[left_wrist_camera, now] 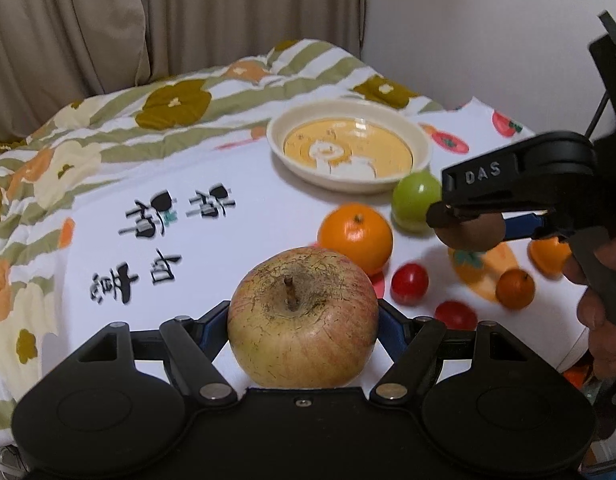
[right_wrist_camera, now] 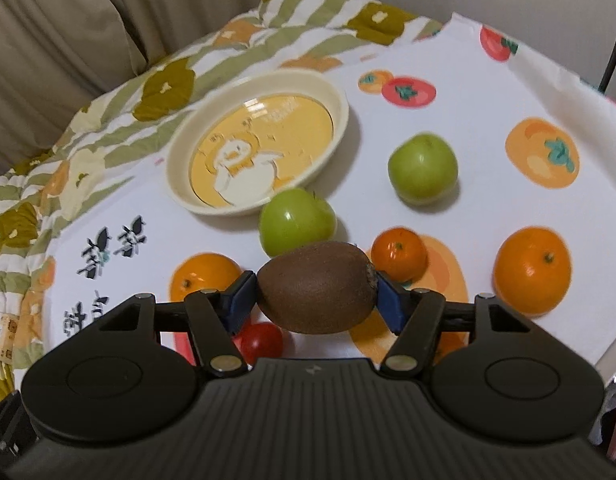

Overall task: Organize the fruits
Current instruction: 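Carry the apple into the bowl and open the left tool while the right tool carries the kiwi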

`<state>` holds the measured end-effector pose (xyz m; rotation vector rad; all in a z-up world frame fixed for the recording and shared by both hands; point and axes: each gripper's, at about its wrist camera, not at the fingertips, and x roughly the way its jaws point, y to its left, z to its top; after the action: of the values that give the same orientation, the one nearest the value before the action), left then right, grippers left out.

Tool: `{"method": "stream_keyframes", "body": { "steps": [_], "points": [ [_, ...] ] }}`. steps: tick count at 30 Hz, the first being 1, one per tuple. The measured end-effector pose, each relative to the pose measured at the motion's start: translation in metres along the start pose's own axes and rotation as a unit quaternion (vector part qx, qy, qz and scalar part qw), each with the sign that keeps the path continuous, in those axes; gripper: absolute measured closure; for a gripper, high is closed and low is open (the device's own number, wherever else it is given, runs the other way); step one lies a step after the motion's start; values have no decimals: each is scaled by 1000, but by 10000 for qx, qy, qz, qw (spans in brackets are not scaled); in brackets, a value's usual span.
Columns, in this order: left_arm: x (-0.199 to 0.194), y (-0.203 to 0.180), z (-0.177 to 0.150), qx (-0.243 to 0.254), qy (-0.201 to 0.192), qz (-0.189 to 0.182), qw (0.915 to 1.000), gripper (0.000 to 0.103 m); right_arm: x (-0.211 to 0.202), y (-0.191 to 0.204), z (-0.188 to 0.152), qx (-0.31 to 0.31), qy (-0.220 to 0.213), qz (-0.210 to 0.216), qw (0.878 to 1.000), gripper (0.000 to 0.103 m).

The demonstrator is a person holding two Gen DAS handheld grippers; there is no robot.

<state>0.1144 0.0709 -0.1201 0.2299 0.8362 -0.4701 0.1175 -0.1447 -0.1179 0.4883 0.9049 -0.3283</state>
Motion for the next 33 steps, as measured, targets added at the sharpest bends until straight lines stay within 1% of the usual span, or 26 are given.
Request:
{"method": "stream_keyframes", "body": {
  "steps": [4, 9, 13, 17, 20, 24, 29, 33],
  "points": [
    [-14, 3, 17, -104, -109, 77, 9999, 25, -22, 2, 13, -104, -104, 170, 9997, 24],
    [-25, 9, 42, -180, -347, 237, 9990, 25, -44, 5, 35, -346, -268, 413, 9982, 24],
    [-31, 11, 68, -276, -561, 398, 9972, 25, -54, 8, 58, -549, -377, 589, 9960, 24],
    [-32, 8, 93, -386, -725, 540, 9952, 25, -56, 9, 86, -803, -501, 780, 9924, 24],
    [-28, 5, 113, -464, -796, 649, 9936, 25, -50, 7, 111, -965, -537, 952, 9893, 24],
    [-12, -2, 139, -575, -809, 684, 9927, 25, -36, 3, 143, -1422, -649, 1153, 9810, 24],
    [20, -15, 166, -585, -732, 754, 9927, 25, -8, -1, 175, -1936, -584, 1365, 9698, 24],
    [55, -24, 180, -625, -564, 685, 9941, 25, 21, -6, 194, -2282, -531, 1455, 9612, 24]
  ]
}}
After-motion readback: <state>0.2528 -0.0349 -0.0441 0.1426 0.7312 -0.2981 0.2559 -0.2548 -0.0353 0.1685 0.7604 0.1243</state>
